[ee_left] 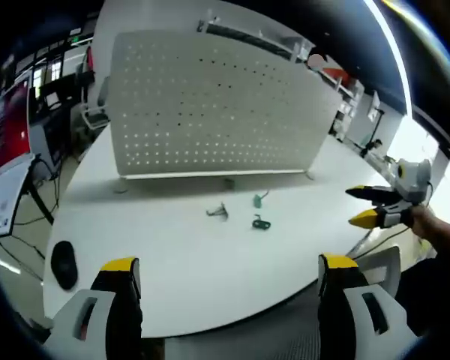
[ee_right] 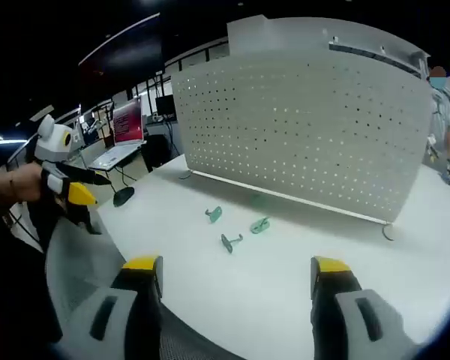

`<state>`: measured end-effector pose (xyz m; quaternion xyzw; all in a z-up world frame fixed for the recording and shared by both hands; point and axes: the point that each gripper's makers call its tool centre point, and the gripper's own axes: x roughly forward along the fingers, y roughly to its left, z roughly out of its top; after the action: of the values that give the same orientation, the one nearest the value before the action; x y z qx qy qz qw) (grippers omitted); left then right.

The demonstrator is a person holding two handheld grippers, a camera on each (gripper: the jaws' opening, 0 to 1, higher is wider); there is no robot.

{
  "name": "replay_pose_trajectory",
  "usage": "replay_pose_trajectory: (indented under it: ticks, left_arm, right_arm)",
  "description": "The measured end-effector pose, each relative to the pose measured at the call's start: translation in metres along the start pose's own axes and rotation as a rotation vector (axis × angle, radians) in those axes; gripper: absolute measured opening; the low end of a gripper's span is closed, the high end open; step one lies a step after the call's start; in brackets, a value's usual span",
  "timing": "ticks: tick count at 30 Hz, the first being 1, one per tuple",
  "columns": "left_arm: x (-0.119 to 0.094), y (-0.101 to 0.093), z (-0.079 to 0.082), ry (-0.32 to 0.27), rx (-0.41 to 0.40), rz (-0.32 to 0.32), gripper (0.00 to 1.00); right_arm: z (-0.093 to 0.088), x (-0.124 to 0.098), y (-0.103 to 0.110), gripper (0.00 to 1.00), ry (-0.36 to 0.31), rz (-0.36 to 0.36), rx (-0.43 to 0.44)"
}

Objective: Insert the hook assembly into the mounting plate slot until the hook locks in place.

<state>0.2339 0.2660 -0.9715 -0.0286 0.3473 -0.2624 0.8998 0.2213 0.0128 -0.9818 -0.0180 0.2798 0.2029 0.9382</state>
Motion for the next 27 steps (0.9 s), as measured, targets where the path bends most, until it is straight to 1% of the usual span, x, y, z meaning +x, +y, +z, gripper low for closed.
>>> replay_pose_trajectory:
  ticks: [5,17,26,27]
  left_arm:
    - [-0.0002,-0.0002,-0.001,0.005,0.0,-0.001,1.0]
    - [0.0011,-0.0021,0.0027,0.002,0.007,-0.003,1.0]
    - [0.0038,-0.0076,0.0001,0.009,0.007,-0.013,1.0]
    - [0.0042,-0.0068,-0.0014,0.017,0.005,-0.01,1.0]
  right_arm:
    - [-0.0005,-0.0006,-0.0002,0.77,0.001,0.0,0.0]
    - [-0.0019,-0.0002,-0.0009,0.77,0.006,0.004,0.002]
    - [-0.0019,0.0011,-0.0021,0.77,0.007,0.006,0.0]
    - [-0.0017,0.0011,-0.002,0.77,0.006,0.006,0.0]
